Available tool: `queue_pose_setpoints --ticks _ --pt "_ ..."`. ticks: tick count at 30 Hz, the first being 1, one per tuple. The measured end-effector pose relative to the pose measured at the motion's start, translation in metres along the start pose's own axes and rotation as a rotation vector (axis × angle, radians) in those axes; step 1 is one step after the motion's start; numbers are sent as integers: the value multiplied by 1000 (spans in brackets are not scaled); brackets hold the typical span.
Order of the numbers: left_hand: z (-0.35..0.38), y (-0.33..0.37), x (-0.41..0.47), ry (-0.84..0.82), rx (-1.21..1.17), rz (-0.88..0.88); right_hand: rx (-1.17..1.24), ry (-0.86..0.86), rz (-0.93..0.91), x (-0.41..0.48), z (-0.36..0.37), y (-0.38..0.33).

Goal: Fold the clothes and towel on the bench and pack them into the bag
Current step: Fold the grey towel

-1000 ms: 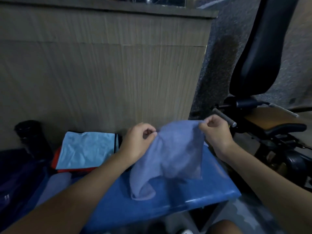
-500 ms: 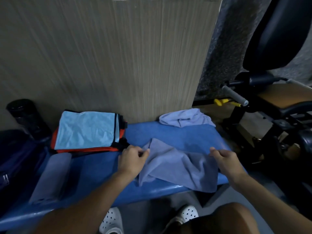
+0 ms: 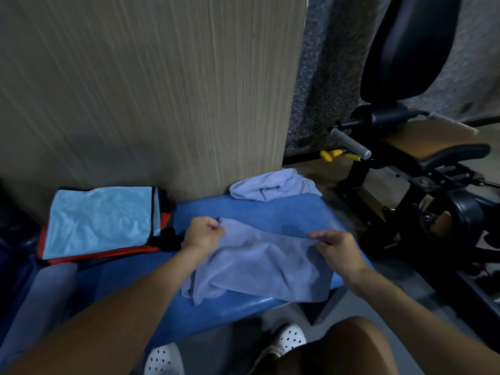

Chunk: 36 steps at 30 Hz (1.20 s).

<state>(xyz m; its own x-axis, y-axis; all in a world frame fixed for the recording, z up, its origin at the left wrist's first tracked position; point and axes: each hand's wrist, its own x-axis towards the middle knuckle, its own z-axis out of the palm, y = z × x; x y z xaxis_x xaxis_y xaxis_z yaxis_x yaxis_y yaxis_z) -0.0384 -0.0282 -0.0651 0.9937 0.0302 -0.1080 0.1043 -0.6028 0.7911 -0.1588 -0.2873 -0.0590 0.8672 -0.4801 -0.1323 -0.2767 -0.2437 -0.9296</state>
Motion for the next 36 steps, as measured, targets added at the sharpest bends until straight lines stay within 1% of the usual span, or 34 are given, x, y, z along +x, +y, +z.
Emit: queue_pose_setpoints --ticks 2,5,8,10,12,15,17,19,22,24,25,27,28,30,33,35,36 --pt "-12 18 0 72 -114 67 88 34 -30 1 -6 -14" --pt "-41 57 -2 152 -273 163 294 121 -112 1 -17 -46" --pt "-73 88 -7 208 -379 278 411 211 -223 1 -31 -76" --pt "-86 93 -14 219 -400 336 468 261 -249 2 -38 -85" --pt "-90 85 -22 198 -372 351 458 307 -245 4 -41 -81" --pt "-87 58 -33 61 -384 289 342 331 -140 4 -40 -57" --pt "-82 45 -40 -33 -352 247 319 269 -25 3 -40 -39" --pt "-79 38 -46 -59 -318 223 371 146 44 -3 -40 -31" --pt "-79 34 -51 -61 -302 206 286 -45 44 -14 -38 -25" --pt "-83 34 -53 -73 -304 219 201 -137 51 -22 -37 -23" --pt "-85 35 -53 -77 -301 234 153 -154 54 -25 -37 -25" --pt "-91 39 -54 -71 -290 268 50 -115 28 -27 -40 -32" --pt "-95 42 -54 -56 -281 286 36 -85 7 -27 -42 -38" --pt "-106 50 -55 -19 -282 321 131 -31 -34 -26 -47 -55" --pt "-129 68 -56 -2 -331 369 361 42 -67 -26 -57 -95" --pt "-146 84 -61 3 -346 406 460 -34 -119 -29 -68 -122" --pt "-154 93 -63 3 -352 427 428 -82 -168 -29 -74 -133"
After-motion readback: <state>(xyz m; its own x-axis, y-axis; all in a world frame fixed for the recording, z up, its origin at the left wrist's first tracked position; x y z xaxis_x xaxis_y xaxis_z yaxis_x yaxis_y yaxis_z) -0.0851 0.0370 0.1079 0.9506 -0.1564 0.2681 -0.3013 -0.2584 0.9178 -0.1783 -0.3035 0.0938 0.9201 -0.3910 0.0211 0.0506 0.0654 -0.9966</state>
